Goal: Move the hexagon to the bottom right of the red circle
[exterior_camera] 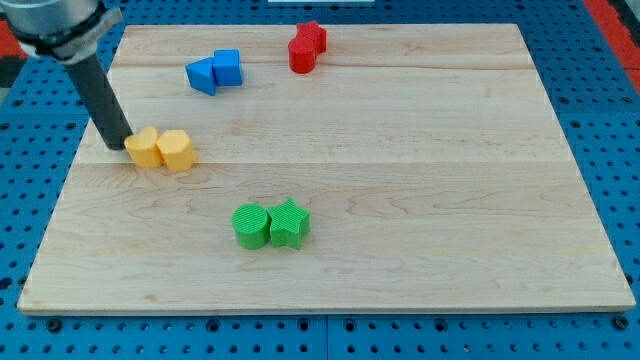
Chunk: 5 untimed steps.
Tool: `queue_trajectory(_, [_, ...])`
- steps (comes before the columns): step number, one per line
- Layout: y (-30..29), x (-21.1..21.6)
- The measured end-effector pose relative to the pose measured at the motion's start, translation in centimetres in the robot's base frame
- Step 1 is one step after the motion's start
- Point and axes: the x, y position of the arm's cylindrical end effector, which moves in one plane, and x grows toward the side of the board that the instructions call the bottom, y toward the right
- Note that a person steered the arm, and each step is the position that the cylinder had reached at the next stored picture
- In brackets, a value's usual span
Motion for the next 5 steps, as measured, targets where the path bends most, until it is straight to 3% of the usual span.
queue_trajectory(1, [4.3,1.2])
queue_trajectory(3, [16.0,-3.8])
queue_trajectory(4, [16.5,-4.6])
queue_trajectory(5, [10.2,-9.8])
